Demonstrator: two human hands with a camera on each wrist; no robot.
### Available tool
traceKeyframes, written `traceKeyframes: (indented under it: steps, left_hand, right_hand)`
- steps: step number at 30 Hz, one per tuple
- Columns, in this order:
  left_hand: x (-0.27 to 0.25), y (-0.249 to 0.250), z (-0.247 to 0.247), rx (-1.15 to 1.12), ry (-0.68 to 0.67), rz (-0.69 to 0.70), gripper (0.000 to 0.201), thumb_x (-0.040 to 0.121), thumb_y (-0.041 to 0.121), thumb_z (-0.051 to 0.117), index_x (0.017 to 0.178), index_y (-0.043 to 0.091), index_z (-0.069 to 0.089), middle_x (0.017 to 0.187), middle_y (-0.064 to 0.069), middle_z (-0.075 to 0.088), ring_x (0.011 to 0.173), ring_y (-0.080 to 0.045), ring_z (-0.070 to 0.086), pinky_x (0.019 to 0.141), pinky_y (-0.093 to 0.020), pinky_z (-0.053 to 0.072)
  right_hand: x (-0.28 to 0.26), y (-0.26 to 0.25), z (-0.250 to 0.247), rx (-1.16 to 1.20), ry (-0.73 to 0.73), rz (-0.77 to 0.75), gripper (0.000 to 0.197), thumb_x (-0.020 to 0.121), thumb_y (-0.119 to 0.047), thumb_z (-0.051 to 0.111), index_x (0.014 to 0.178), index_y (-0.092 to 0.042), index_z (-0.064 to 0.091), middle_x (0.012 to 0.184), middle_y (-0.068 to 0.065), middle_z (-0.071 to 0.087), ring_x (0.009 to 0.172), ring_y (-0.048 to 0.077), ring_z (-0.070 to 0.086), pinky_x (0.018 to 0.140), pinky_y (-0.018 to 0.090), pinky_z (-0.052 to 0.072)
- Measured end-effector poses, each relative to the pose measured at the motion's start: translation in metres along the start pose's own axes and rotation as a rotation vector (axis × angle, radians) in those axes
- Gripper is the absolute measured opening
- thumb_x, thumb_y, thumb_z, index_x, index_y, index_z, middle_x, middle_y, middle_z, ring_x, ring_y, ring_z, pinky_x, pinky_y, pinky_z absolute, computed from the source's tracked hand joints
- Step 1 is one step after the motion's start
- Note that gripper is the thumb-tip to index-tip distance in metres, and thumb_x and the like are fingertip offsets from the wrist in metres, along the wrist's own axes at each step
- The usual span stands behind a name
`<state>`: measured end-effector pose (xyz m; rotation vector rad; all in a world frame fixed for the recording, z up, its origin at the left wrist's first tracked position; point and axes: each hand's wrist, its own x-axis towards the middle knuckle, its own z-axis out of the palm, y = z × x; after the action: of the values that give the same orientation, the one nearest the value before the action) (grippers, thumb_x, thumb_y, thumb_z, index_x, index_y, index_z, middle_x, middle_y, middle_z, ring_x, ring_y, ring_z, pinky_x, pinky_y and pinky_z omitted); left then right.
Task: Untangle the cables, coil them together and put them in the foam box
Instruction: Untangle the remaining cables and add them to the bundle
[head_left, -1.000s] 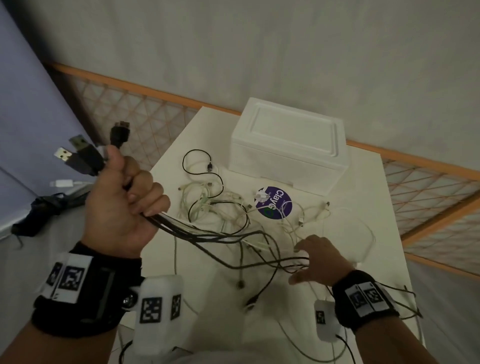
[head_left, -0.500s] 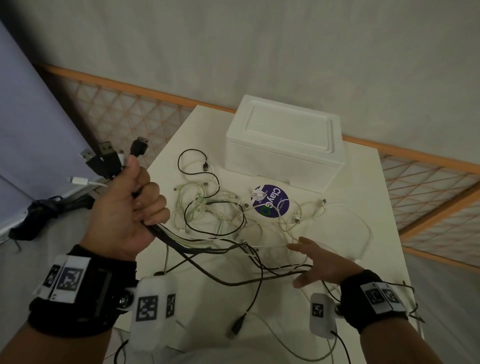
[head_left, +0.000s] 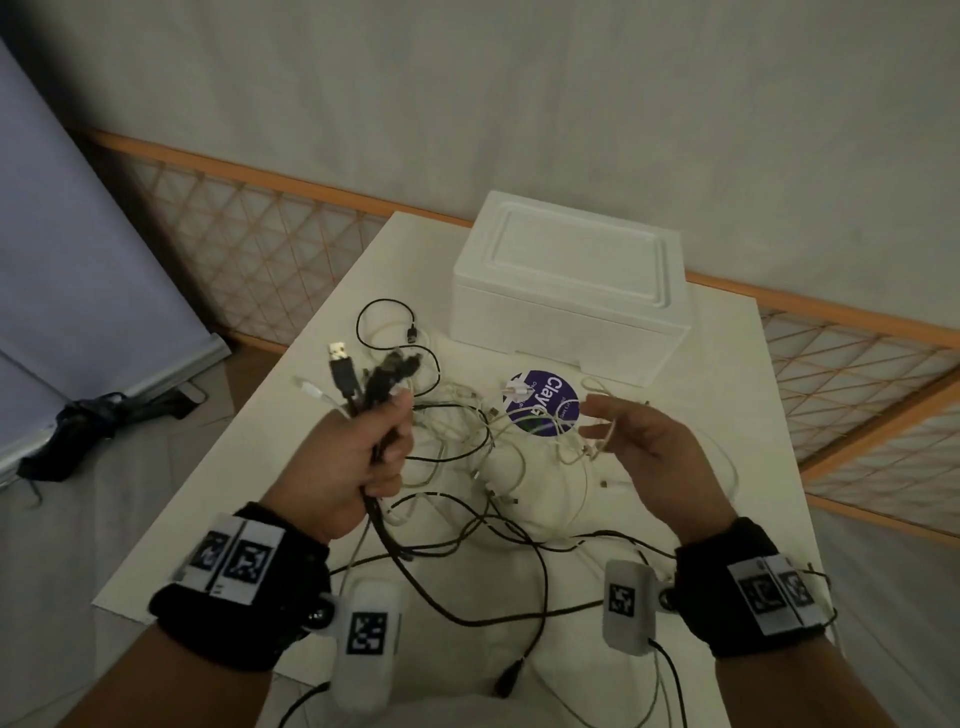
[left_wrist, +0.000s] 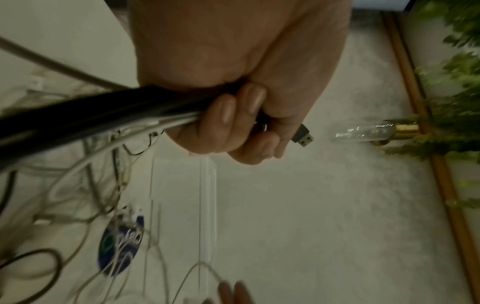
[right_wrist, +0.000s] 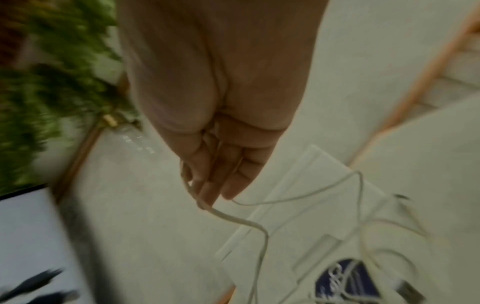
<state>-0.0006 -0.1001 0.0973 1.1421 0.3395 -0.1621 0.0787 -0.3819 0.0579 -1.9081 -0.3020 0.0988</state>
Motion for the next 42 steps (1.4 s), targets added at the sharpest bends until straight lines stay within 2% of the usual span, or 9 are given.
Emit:
traceKeyframes:
  steps: [4, 9, 13, 15, 22, 29, 34, 38, 42]
  left_hand:
    - [0.005, -0.020, 0.020, 0.031, -0.030, -0.091, 0.028, 0.084, 0.035, 0.057, 0.074, 0.009, 0.060, 0.067, -0.011, 0.062, 0.031, -0.004, 0.023, 0.036, -0.014, 0.020]
    - [0.009, -0.035, 0.048, 0.022, -0.133, -0.310, 0.032, 0.097, 0.033, 0.048, 0.098, 0.006, 0.065, 0.104, -0.018, 0.072, 0.031, -0.003, 0.021, 0.038, -0.016, 0.022]
    - [0.016, -0.034, 0.061, -0.293, -0.089, -0.309, 0.025, 0.097, 0.025, 0.046, 0.088, 0.013, 0.066, 0.071, -0.004, 0.071, 0.029, -0.001, 0.023, 0.034, -0.013, 0.024]
    - [0.023, -0.026, 0.055, -0.436, 0.006, -0.234, 0.017, 0.095, 0.019, 0.049, 0.090, 0.011, 0.063, 0.074, -0.002, 0.071, 0.028, -0.002, 0.025, 0.033, -0.013, 0.026]
    - [0.044, 0.007, 0.020, -0.587, 0.097, -0.095, 0.015, 0.094, 0.018, 0.050, 0.083, 0.012, 0.057, 0.071, 0.004, 0.066, 0.029, -0.005, 0.028, 0.035, -0.012, 0.027]
    - [0.048, 0.010, 0.011, -0.556, 0.189, -0.046, 0.024, 0.100, 0.023, 0.045, 0.083, 0.015, 0.059, 0.077, 0.007, 0.071, 0.029, -0.004, 0.028, 0.034, -0.012, 0.028]
    - [0.050, 0.000, 0.011, -0.500, 0.275, -0.041, 0.016, 0.098, 0.021, 0.050, 0.085, 0.017, 0.059, 0.081, 0.004, 0.074, 0.029, -0.003, 0.026, 0.033, -0.013, 0.027]
    - [0.047, -0.019, 0.029, -0.365, 0.177, -0.088, 0.021, 0.091, 0.014, 0.058, 0.072, 0.020, 0.060, 0.101, -0.001, 0.074, 0.031, -0.002, 0.025, 0.034, -0.014, 0.027]
    - [0.039, -0.034, 0.052, -0.264, 0.092, -0.104, 0.011, 0.087, 0.008, 0.062, 0.081, 0.016, 0.065, 0.069, 0.003, 0.064, 0.033, -0.003, 0.027, 0.035, -0.015, 0.026]
  right_hand:
    - [0.006, -0.025, 0.011, -0.242, 0.078, -0.120, 0.025, 0.085, -0.004, 0.065, 0.099, -0.024, 0.073, 0.074, -0.020, 0.069, 0.072, -0.003, 0.065, 0.071, 0.015, 0.050]
    - [-0.005, -0.048, 0.038, -0.373, 0.047, -0.207, 0.013, 0.085, -0.014, 0.068, 0.089, -0.024, 0.075, 0.071, -0.014, 0.071, 0.065, 0.001, 0.064, 0.066, 0.028, 0.054]
    - [-0.012, -0.055, 0.049, -0.450, 0.020, -0.367, 0.013, 0.084, -0.026, 0.061, 0.087, -0.025, 0.074, 0.073, -0.011, 0.070, 0.065, 0.004, 0.060, 0.061, 0.026, 0.050]
    - [-0.014, -0.055, 0.043, -0.557, 0.051, -0.395, 0.020, 0.084, -0.035, 0.057, 0.076, -0.023, 0.070, 0.061, -0.009, 0.061, 0.058, 0.007, 0.054, 0.054, 0.024, 0.044]
    - [-0.017, -0.020, 0.012, -0.429, -0.152, -0.210, 0.054, 0.081, -0.067, 0.045, 0.076, -0.019, 0.068, 0.064, -0.002, 0.062, 0.063, 0.011, 0.058, 0.060, 0.027, 0.046]
    - [-0.008, 0.022, -0.009, -0.848, -0.169, 0.146, 0.053, 0.089, -0.055, 0.051, 0.051, -0.020, 0.039, 0.051, -0.002, 0.043, 0.054, 0.009, 0.045, 0.054, 0.027, 0.033]
    - [-0.012, 0.038, -0.018, -1.033, -0.190, 0.423, 0.043, 0.091, -0.056, 0.048, 0.084, -0.019, 0.069, 0.083, -0.002, 0.066, 0.085, 0.016, 0.063, 0.071, 0.029, 0.046]
    - [0.004, 0.007, 0.012, -0.756, 0.040, -0.070, 0.047, 0.090, -0.049, 0.050, 0.121, -0.016, 0.063, 0.108, 0.009, 0.064, 0.102, 0.025, 0.059, 0.091, 0.035, 0.044]
    - [0.009, -0.048, 0.061, -0.401, -0.286, -0.198, 0.042, 0.097, -0.042, 0.046, 0.133, -0.020, 0.049, 0.103, -0.006, 0.064, 0.093, 0.005, 0.058, 0.083, 0.022, 0.044]
